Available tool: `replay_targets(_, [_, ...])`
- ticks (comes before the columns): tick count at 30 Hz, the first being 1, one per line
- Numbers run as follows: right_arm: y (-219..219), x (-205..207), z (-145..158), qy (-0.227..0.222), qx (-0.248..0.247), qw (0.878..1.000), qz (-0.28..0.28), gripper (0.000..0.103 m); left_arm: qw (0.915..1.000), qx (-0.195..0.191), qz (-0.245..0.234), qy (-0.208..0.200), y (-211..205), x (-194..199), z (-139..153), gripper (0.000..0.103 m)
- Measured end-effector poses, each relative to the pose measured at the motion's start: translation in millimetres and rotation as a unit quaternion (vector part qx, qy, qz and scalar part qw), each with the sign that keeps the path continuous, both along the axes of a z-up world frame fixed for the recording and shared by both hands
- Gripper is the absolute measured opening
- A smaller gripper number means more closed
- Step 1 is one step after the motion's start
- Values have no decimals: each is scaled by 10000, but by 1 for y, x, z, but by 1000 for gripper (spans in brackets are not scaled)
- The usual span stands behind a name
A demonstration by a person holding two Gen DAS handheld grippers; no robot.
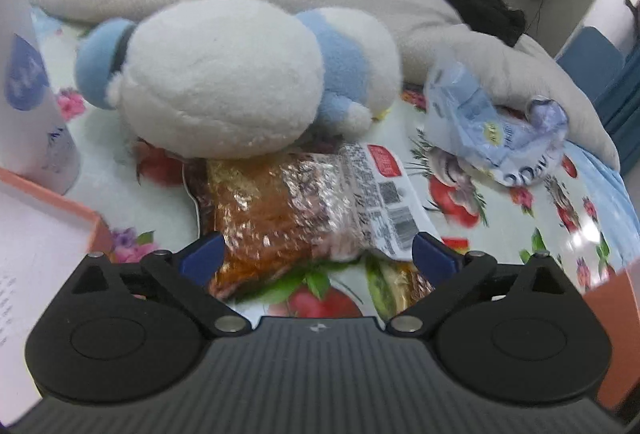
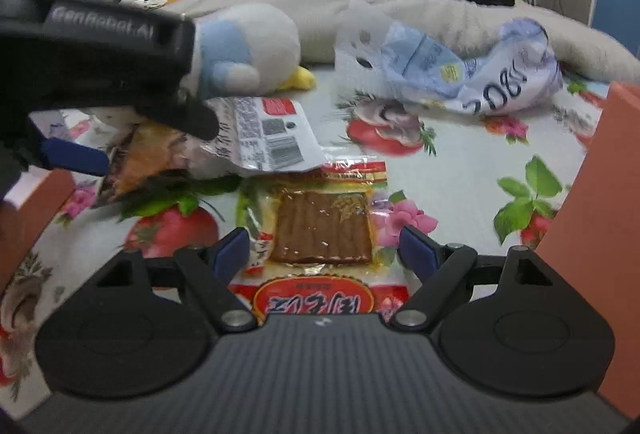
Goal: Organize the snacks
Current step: 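Grasp the foil-and-white snack bag with the left tool while the right tool grasps the red-labelled stick-snack packet, then carry both held packets up and over the deep pink box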
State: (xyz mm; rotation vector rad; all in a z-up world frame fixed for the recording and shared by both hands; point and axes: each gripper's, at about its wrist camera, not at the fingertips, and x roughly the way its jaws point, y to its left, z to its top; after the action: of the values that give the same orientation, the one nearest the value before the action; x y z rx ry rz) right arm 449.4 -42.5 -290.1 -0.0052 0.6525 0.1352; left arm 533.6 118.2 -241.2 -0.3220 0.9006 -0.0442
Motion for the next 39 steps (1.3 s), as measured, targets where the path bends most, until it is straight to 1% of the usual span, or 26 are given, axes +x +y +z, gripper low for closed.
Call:
replay_targets(2, [4, 0, 0, 23, -130, 9999, 70, 85, 9999, -69, 129, 79, 5, 12, -8, 101])
replay_targets(4, [4, -1, 0, 37, -145, 9998, 128, 85, 9998, -52, 176, 42, 6, 18, -13, 103])
replay_targets(7, [5, 0, -1, 72, -143, 9997, 160, 85, 9998, 182, 42, 47, 1, 27, -18, 103])
replay_targets(10, [8, -2, 0, 44, -203, 9995, 244, 79, 9985, 512, -162, 139, -9, 33, -20, 103])
replay_targets(12, [11, -4, 1, 12, -253, 9991, 335, 67, 9964, 762, -351, 152, -16, 32, -23, 103])
replay_targets(14, [14, -7, 1, -32, -262, 9991, 323, 61, 9952, 906, -358, 32, -22, 27, -25, 103])
replay_targets(17, [16, -10, 2, 30, -251, 9990, 371, 59, 9926, 1152, -372, -109, -31, 20, -29, 100])
replay_targets(18, [15, -11, 3, 45, -260, 9990, 365, 59, 9925, 1164, -356, -124, -33, 17, -29, 95])
replay_targets(19, [14, -12, 5, 73, -257, 9990, 344, 59, 9928, 1139, -350, -126, -34, 15, -28, 93])
replay_targets(21, [10, -14, 7, 167, -184, 9993, 290, 58, 9928, 1142, -359, -105, -35, 9, -26, 85])
replay_targets(25, [8, -24, 12, 310, -274, 9987, 285, 58, 9909, 1237, -510, -114, -37, -6, -22, 77])
replay_targets(29, [0, -36, 14, 405, -283, 9984, 282, 58, 9903, 1266, -552, -157, -40, -25, -14, 67])
replay_targets(35, [-13, -57, 19, 549, -293, 9976, 299, 58, 9923, 1111, -526, -122, -37, -51, -6, 59])
replay_targets(37, [-18, -64, 22, 617, -229, 9973, 311, 58, 9929, 1066, -515, -111, -36, -61, -3, 58])
replay_targets(39, [-20, -72, 25, 631, -240, 9971, 346, 58, 9946, 932, -442, -99, -33, -73, 0, 58])
